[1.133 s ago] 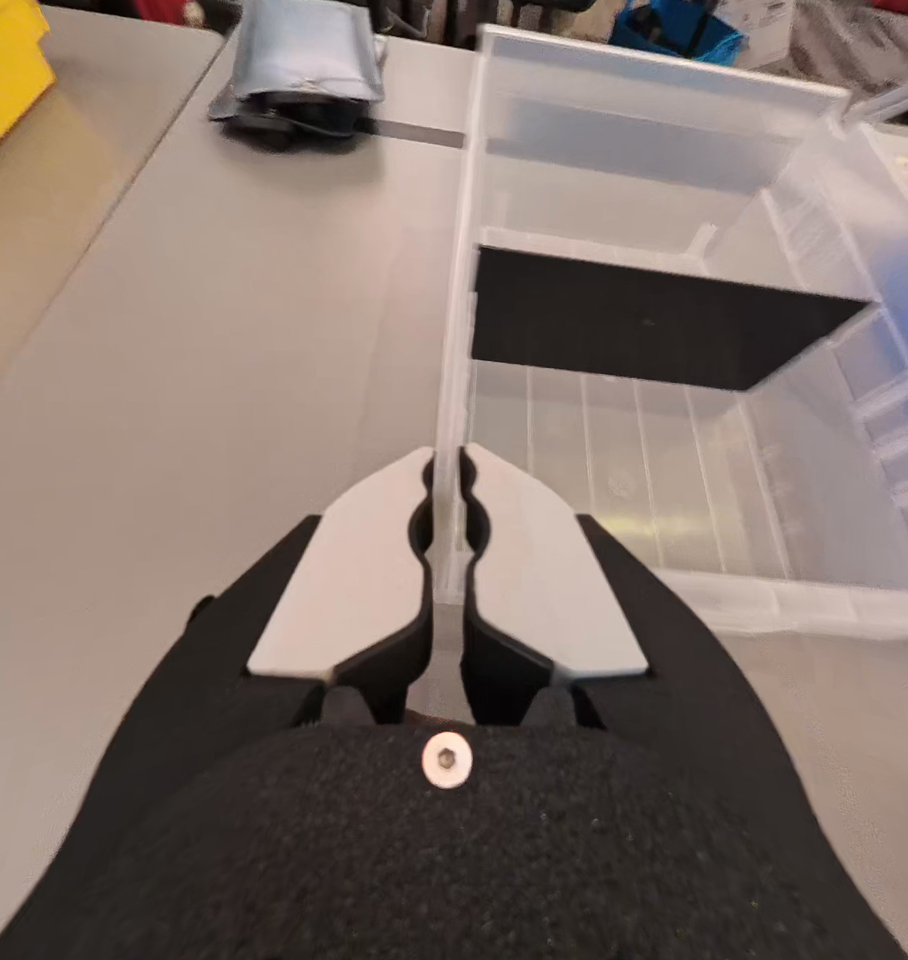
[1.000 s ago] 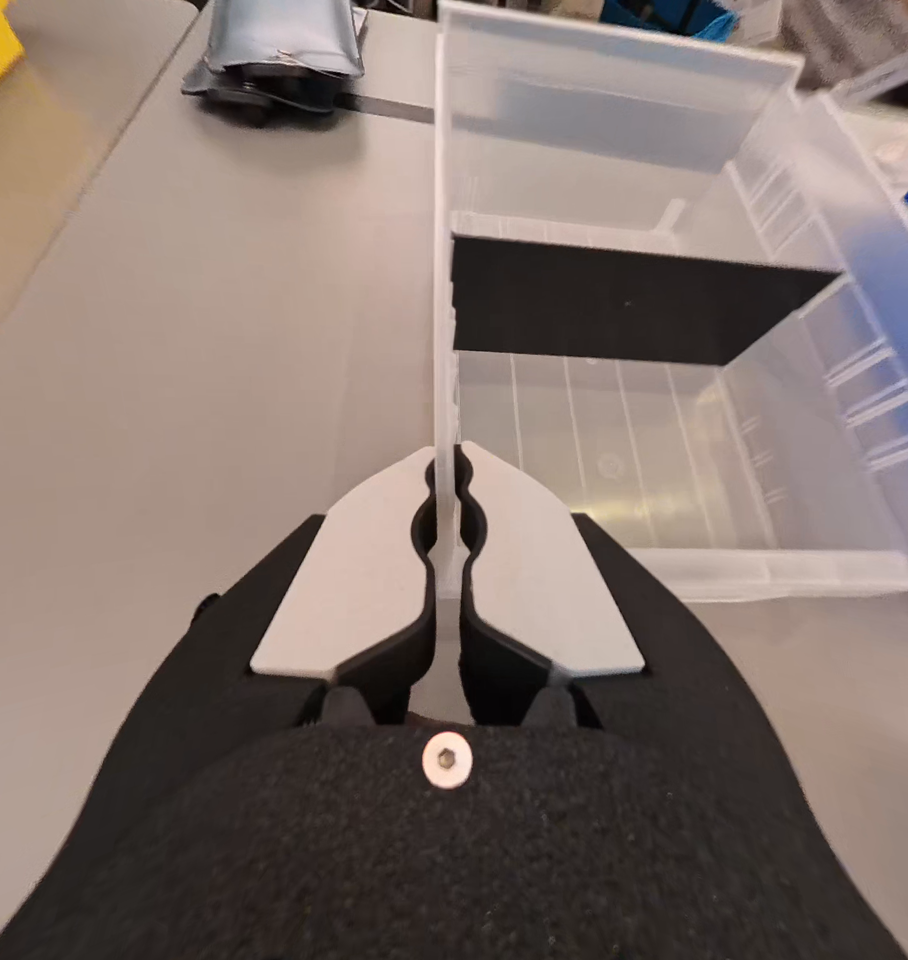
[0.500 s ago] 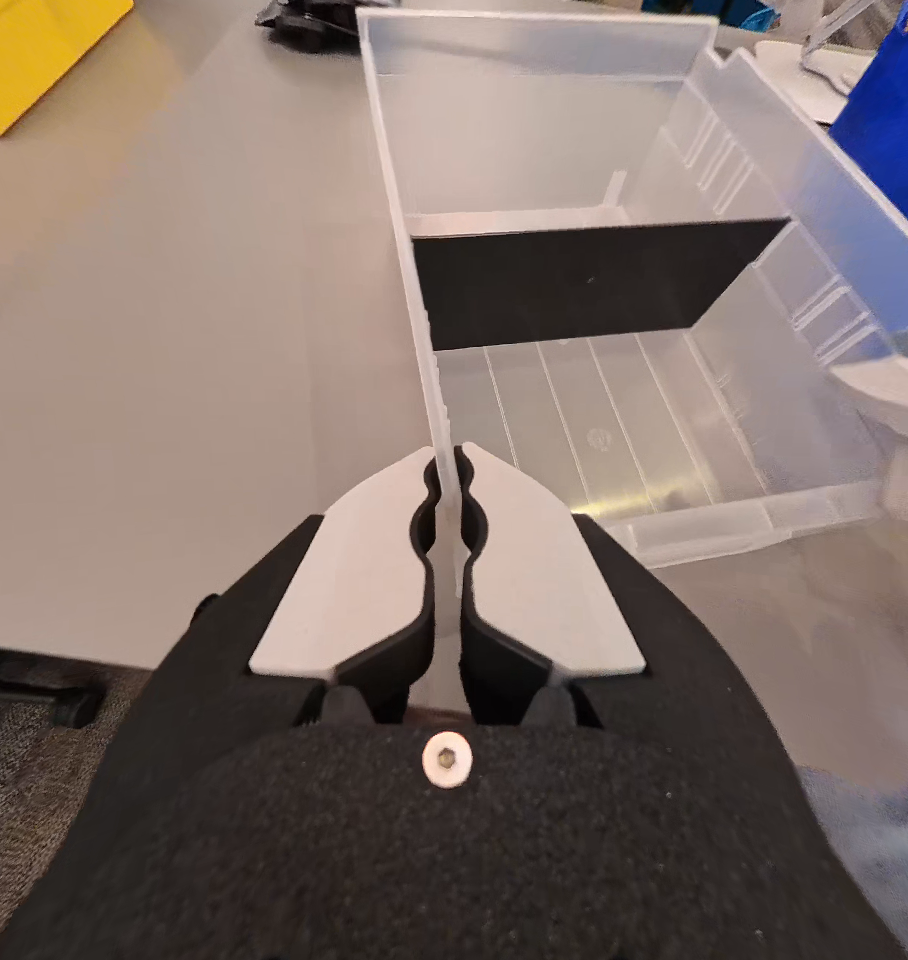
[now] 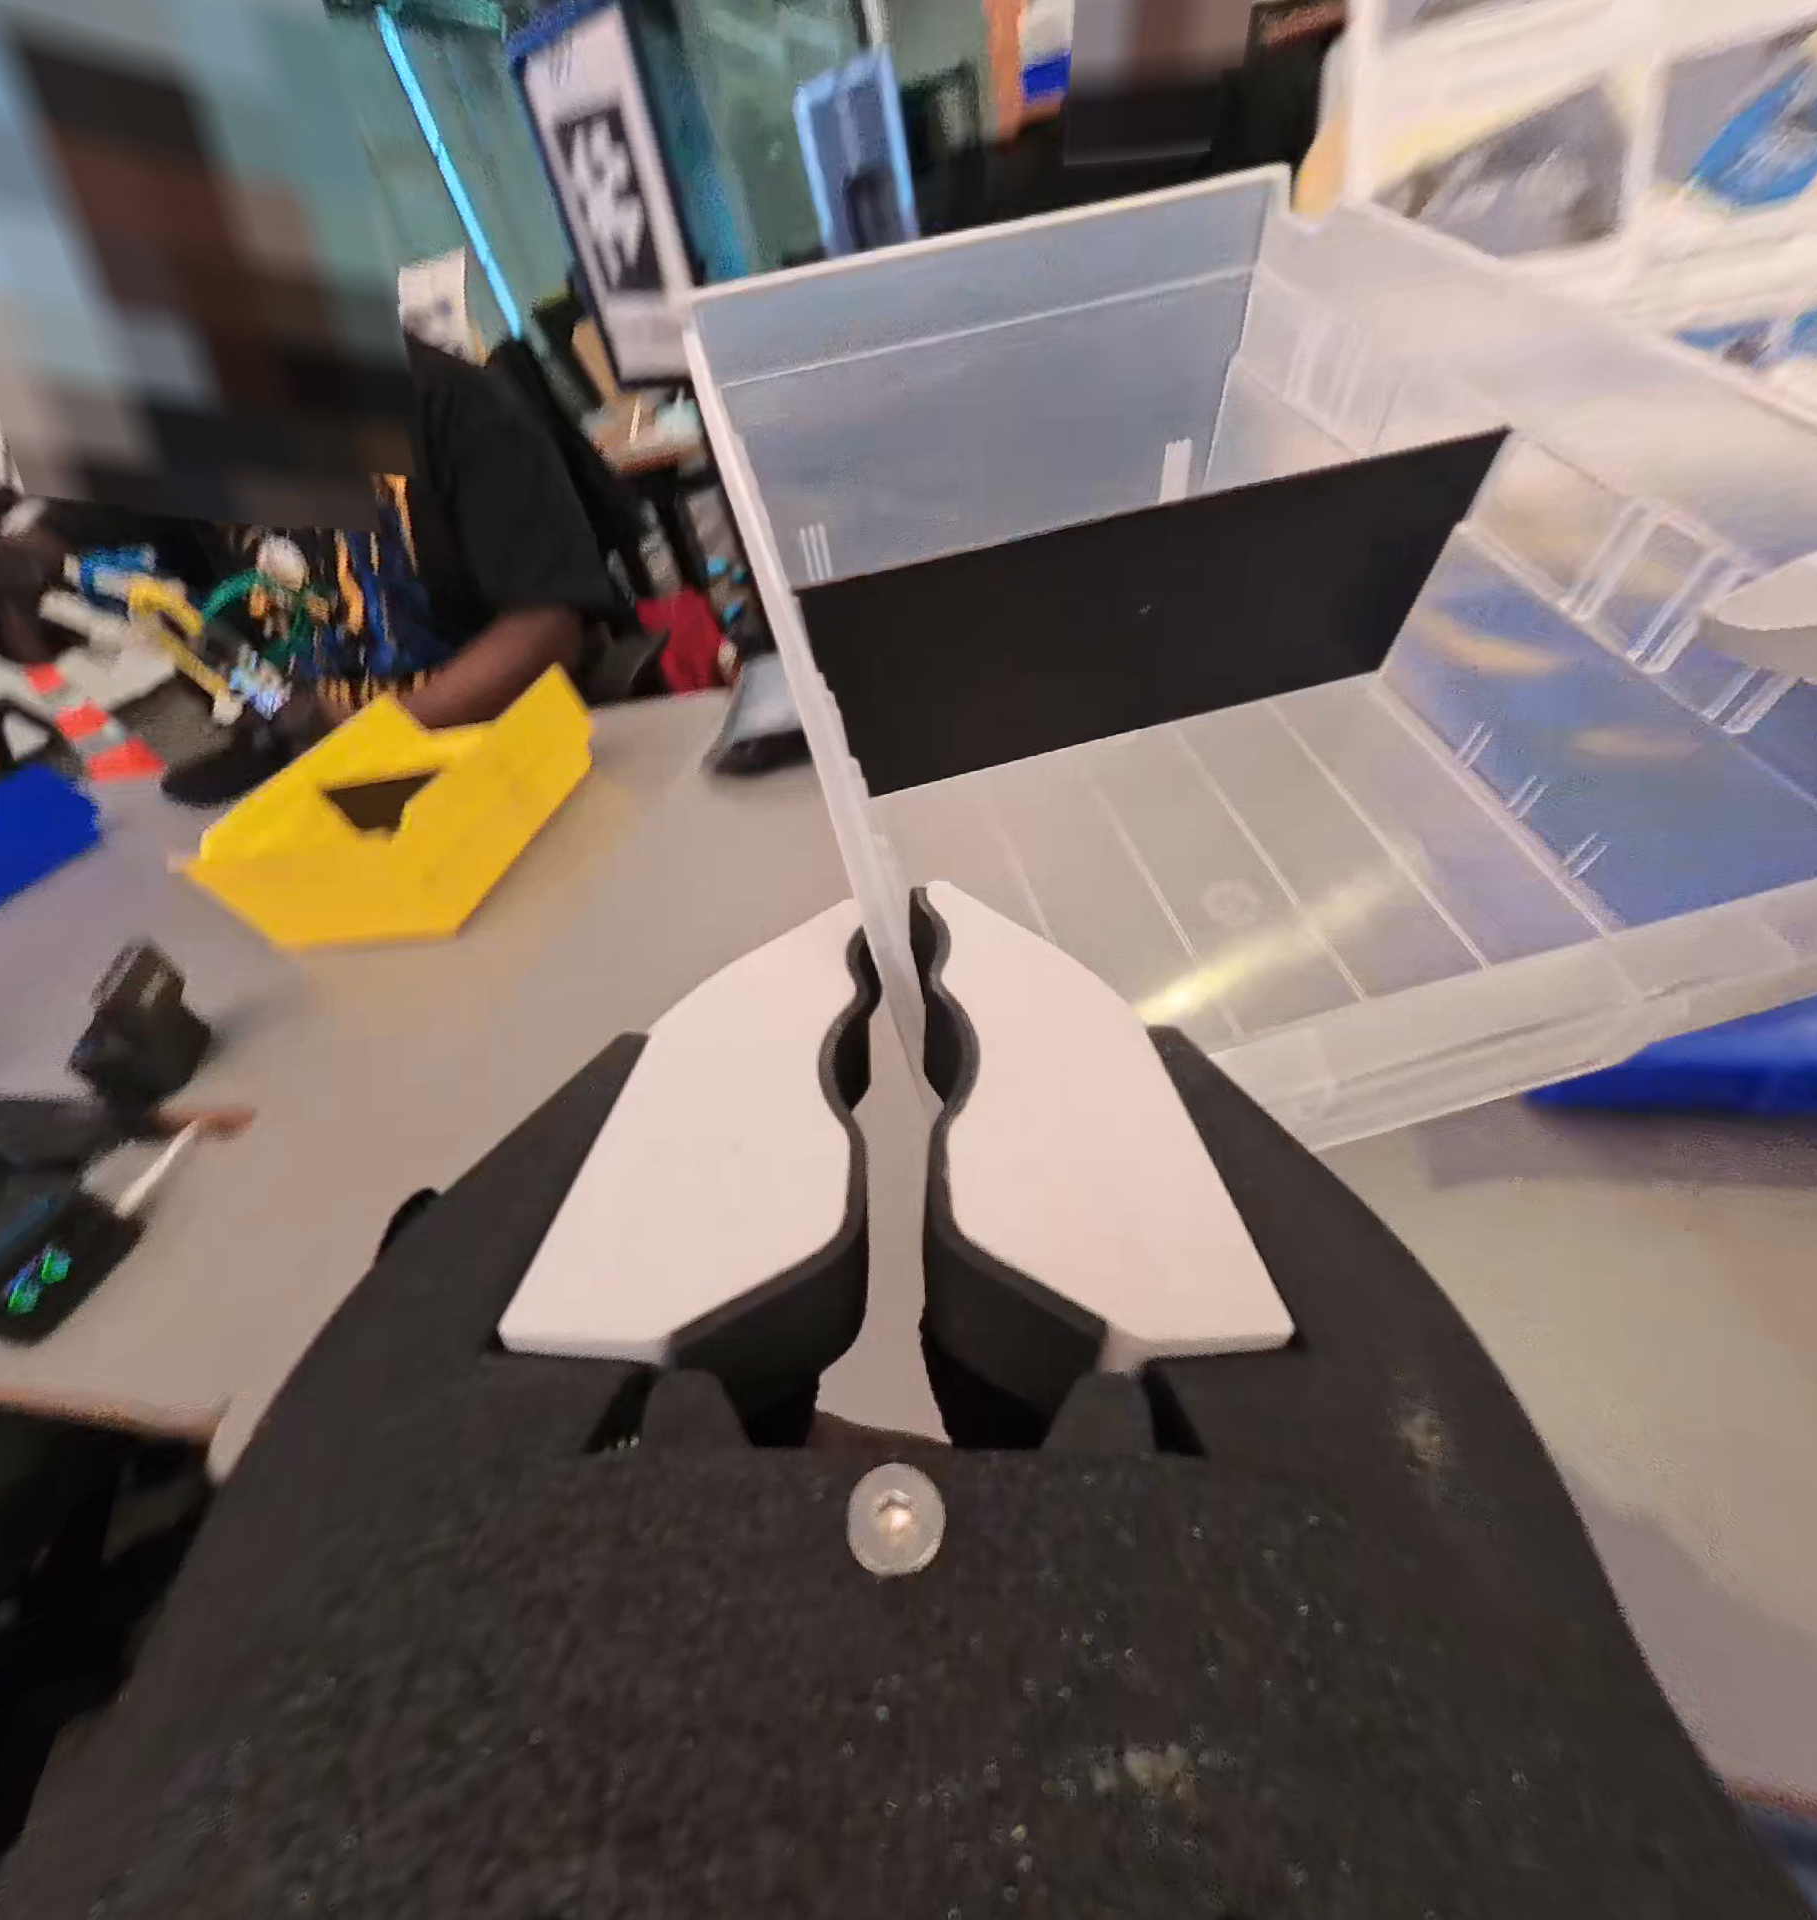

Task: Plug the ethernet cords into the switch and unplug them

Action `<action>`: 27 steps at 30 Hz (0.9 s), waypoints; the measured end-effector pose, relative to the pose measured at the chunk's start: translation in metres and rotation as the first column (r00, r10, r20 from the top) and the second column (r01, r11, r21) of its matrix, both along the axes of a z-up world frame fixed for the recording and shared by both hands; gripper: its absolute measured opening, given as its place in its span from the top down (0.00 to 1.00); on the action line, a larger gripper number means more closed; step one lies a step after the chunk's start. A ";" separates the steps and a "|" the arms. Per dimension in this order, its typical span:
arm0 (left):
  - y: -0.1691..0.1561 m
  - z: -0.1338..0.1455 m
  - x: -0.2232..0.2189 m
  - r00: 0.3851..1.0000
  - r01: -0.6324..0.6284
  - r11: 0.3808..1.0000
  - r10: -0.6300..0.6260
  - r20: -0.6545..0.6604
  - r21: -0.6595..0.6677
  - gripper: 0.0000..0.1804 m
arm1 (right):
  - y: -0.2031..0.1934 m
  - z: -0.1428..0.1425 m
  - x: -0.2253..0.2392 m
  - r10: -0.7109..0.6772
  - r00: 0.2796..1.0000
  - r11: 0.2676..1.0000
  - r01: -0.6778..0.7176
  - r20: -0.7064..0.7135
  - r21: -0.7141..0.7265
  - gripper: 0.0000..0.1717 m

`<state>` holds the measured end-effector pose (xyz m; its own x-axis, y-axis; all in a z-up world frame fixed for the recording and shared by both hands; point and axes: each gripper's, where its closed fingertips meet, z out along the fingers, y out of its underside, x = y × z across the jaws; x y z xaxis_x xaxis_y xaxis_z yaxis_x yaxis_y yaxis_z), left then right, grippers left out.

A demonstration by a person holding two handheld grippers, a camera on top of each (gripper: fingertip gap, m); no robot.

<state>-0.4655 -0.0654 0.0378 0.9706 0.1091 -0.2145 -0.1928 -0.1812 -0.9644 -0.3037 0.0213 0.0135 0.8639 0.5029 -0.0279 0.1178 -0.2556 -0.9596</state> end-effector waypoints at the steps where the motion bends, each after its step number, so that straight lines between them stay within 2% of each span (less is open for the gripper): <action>1: 0.009 0.017 0.019 1.000 0.029 0.999 -0.029 -0.012 0.033 0.98 | 0.002 0.021 0.021 -0.036 0.999 0.998 0.036 -0.004 0.043 0.97; 3: 0.029 0.046 0.068 0.993 0.113 0.990 -0.111 -0.028 0.084 0.98 | 0.007 0.057 0.075 -0.120 0.993 0.987 0.121 -0.011 0.111 0.97; 5: 0.049 0.064 0.129 0.978 0.207 0.972 -0.201 -0.063 0.111 0.97 | 0.012 0.083 0.139 -0.215 0.976 0.965 0.215 -0.017 0.152 0.97; 7: 0.069 0.070 0.198 0.952 0.301 0.948 -0.293 -0.084 0.106 0.97 | 0.014 0.094 0.211 -0.305 0.952 0.940 0.304 -0.019 0.158 0.97; 9: 0.085 0.064 0.272 0.921 0.387 0.919 -0.381 -0.084 0.075 0.97 | 0.015 0.091 0.287 -0.386 0.922 0.914 0.383 -0.004 0.135 0.97; 12: 0.100 0.033 0.382 0.873 0.482 0.876 -0.479 -0.090 0.006 0.97 | 0.010 0.056 0.398 -0.477 0.878 0.878 0.475 0.024 0.060 0.96; 15: 0.112 -0.025 0.471 0.858 0.501 0.860 -0.508 -0.074 -0.094 0.97 | 0.016 -0.001 0.491 -0.531 0.847 0.846 0.527 -0.028 -0.077 0.97; 17: 0.112 -0.067 0.512 0.850 0.513 0.844 -0.525 -0.042 -0.159 0.97 | 0.017 -0.043 0.536 -0.556 0.831 0.822 0.550 0.006 -0.147 0.97; 21: 0.109 -0.116 0.546 0.846 0.510 0.838 -0.529 -0.063 -0.194 0.97 | 0.017 -0.095 0.575 -0.540 0.841 0.829 0.532 -0.001 -0.175 0.97; 26: 0.119 -0.162 0.548 0.831 0.527 0.787 -0.556 0.002 -0.320 0.95 | 0.031 -0.121 0.580 -0.531 0.845 0.835 0.534 0.065 -0.133 0.97; 27: 0.121 -0.162 0.547 0.827 0.536 0.786 -0.562 0.006 -0.309 0.95 | 0.036 -0.126 0.579 -0.524 0.847 0.834 0.532 0.092 -0.145 0.97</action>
<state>0.0814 0.0553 -0.1244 0.8251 -0.5153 -0.2318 -0.4193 -0.2833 -0.8625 0.2750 0.0570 -0.1126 0.9990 -0.0384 -0.0212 -0.0360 -0.4398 -0.8974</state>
